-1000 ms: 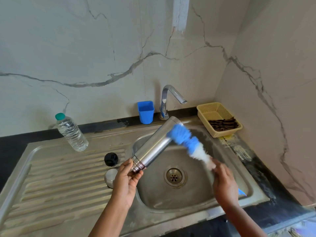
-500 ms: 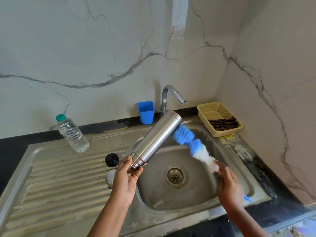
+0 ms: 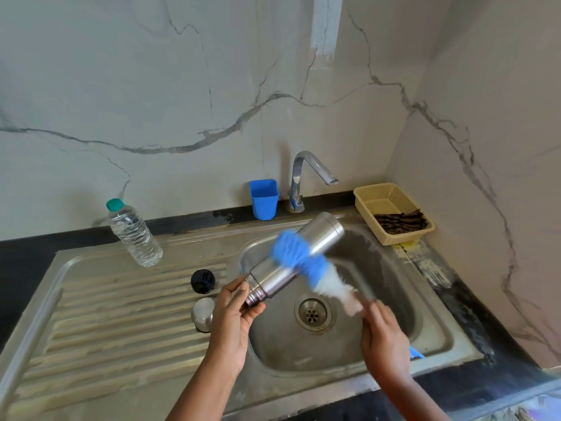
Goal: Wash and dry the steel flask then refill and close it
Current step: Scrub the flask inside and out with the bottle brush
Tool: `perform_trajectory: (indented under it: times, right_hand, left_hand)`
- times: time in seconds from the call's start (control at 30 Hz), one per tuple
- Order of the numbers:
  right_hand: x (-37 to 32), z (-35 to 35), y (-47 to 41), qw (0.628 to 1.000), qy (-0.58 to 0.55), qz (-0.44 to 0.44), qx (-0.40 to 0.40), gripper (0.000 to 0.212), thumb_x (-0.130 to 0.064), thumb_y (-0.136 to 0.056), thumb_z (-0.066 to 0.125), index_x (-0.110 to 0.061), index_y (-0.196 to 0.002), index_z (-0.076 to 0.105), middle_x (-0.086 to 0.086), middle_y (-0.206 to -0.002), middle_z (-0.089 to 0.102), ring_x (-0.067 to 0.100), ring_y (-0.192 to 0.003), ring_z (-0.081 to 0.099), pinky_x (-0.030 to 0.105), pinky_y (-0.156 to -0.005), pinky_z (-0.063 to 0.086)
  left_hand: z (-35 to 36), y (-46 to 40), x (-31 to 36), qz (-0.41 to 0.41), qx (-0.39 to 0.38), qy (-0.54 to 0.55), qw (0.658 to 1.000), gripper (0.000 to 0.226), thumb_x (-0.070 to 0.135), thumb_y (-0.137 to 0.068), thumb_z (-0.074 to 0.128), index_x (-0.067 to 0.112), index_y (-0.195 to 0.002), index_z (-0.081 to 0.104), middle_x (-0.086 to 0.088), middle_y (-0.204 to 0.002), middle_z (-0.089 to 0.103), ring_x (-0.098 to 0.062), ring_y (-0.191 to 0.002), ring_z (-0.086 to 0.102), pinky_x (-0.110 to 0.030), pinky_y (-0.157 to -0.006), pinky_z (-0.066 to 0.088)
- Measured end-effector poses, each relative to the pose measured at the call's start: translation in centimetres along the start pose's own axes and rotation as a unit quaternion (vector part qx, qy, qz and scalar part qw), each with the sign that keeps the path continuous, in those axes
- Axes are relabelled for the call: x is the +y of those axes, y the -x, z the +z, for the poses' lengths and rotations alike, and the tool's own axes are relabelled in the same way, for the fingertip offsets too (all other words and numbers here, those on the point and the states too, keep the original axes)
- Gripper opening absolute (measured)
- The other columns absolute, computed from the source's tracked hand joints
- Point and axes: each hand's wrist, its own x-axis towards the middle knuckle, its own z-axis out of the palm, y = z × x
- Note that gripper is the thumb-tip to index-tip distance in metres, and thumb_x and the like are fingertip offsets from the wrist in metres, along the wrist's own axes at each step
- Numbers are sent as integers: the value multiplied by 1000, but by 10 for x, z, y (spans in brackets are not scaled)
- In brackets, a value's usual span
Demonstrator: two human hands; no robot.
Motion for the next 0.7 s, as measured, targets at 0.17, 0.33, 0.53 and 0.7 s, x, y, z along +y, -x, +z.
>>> perform_trajectory:
  times: [0.17,0.33,0.53,0.7]
  right_hand:
    - [6,-7,-19,993,34,100,51,43,-10,-91,41,-32,-126,51,-3,-100,62,27,-93,58,35,-54,50]
    - [-6,-9,1,983,79,-164,-25,46,-5,-86,49,-23,-127,59,-7,-88,54,23,-75,52,31,-50,47]
    - [15,-9,-23,992,100,79,13,46,2,-86,53,-24,-123,61,1,-96,65,32,-83,62,35,-49,50]
    - [4,-18,-14,996,85,-13,-14,44,-5,-85,54,-26,-124,61,-7,-94,62,20,-83,59,29,-42,45]
  left_hand:
    - [-1,3,0,49,-19,-61,997,28,16,-83,66,12,-111,65,-10,-106,69,-16,-89,69,-26,-69,58]
    - [-8,2,-3,106,-36,-152,982,24,4,-89,67,16,-109,62,-8,-102,72,-23,-92,68,-33,-77,54]
    - [-14,7,-2,197,-59,-266,942,31,6,-94,61,29,-114,64,1,-100,71,-7,-85,68,-28,-76,58]
    - [-16,4,0,215,-78,-317,920,39,10,-94,62,46,-109,63,11,-104,72,-9,-89,71,-34,-83,58]
